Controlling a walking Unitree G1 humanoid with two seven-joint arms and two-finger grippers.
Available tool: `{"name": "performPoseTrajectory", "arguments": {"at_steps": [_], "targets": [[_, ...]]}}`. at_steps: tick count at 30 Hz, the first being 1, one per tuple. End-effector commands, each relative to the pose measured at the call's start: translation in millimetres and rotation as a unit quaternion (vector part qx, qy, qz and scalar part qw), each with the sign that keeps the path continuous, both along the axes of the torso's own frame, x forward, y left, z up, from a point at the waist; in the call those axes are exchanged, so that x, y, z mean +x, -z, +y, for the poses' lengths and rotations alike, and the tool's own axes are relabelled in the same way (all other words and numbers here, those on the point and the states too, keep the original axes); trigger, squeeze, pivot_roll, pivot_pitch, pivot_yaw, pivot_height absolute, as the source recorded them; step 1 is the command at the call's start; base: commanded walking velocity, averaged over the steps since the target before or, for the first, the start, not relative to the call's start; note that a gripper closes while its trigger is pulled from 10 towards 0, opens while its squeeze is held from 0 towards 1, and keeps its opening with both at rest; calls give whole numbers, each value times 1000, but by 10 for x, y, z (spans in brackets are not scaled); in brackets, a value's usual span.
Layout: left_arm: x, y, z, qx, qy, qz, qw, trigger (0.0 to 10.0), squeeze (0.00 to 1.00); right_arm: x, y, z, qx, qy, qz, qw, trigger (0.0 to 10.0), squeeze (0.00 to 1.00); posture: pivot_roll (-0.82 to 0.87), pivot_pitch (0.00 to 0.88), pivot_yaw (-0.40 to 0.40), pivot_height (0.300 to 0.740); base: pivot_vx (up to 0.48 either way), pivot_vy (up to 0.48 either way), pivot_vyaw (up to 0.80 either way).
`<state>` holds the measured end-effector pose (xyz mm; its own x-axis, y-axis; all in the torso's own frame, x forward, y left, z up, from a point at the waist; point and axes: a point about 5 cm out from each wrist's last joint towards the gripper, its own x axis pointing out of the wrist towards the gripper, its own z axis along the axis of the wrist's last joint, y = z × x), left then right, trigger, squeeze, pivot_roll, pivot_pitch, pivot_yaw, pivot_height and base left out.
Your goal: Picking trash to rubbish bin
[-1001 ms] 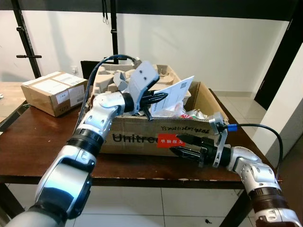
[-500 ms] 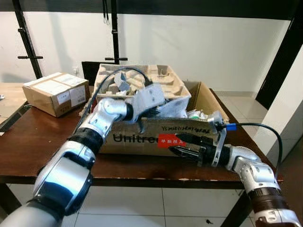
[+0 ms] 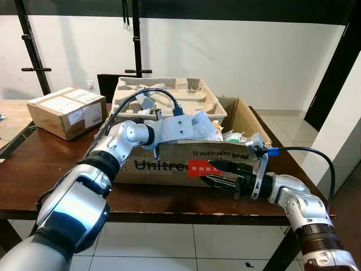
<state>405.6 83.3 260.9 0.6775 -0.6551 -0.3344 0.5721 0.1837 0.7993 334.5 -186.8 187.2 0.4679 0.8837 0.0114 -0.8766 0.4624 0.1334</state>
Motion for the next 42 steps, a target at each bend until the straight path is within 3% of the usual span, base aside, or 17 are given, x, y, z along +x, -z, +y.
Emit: {"name": "performPoseTrajectory", "arguments": {"at_steps": [1,8,12,13,14,18,21,27,30,31,32,34,35,36,37,40,42], "targets": [[27,96,101,2,-26,26,999,10000,1000,3,-10,4,0,1,-2,1000,10000,0,36,0,-3,740,0,0,0],[33,-91,29,-90,-14,24,996,10000,1000,16,-9,-7,2,6,0,1000,10000,0,36,0,-3,740,0,0,0],[25,-146,10,-111,-3,27,993,10000,1000,18,-6,-2,4,7,0,1000,10000,0,35,0,-4,740,0,0,0],[15,-172,6,-113,7,30,993,10000,322,18,-7,0,4,7,0,1000,10000,0,34,0,-4,740,0,0,0],[-4,-235,0,-121,27,33,992,10000,0,17,-8,1,4,6,1,1000,10000,0,34,0,-5,740,0,0,0],[-18,-326,-4,-148,42,39,987,10000,0,16,-8,-1,3,7,0,1000,10000,0,34,0,-5,740,0,0,0],[-73,-649,64,-231,88,50,968,10000,0,13,-11,-11,1,8,-1,1000,10000,0,31,0,-5,740,0,0,0],[-149,-914,294,-292,122,52,947,10000,0,11,-9,-17,-1,9,-1,1000,10000,0,31,0,-6,740,0,0,0],[-230,-1033,452,-358,166,79,915,10000,0,9,0,-18,-1,8,0,1000,10000,0,34,0,-8,740,0,0,0],[-230,-1033,452,-358,166,79,915,10000,0,9,0,-18,-1,8,0,1000,10000,0,34,0,-8,740,0,0,0],[-252,-1052,501,-377,178,86,905,10000,0,8,11,-17,-4,8,1,1000,10000,0,37,0,-9,740,0,0,0],[-279,-1016,540,-385,189,106,897,10000,0,4,35,-13,-10,7,5,1000,10000,0,37,0,-8,740,0,0,0],[-392,-852,545,-368,232,160,886,10000,0,-17,80,-5,-17,-3,11,1000,10000,0,42,0,-15,740,0,0,0],[-462,-738,516,-347,255,181,884,10000,0,-40,103,0,-19,-13,16,1000,10000,0,42,0,-15,740,0,0,0],[-462,-738,516,-347,255,181,884,10000,0,-40,103,0,-19,-13,16,1000,10000,0,42,0,-15,740,0,0,0],[-532,-380,413,-277,264,205,901,10000,0,-148,296,13,-82,-58,40,994,10000,0,48,0,-23,740,0,0,0],[-557,-223,340,-269,266,241,893,10000,0,-223,467,7,-132,-82,63,986,10000,0,47,0,-23,740,0,0,0]]}}
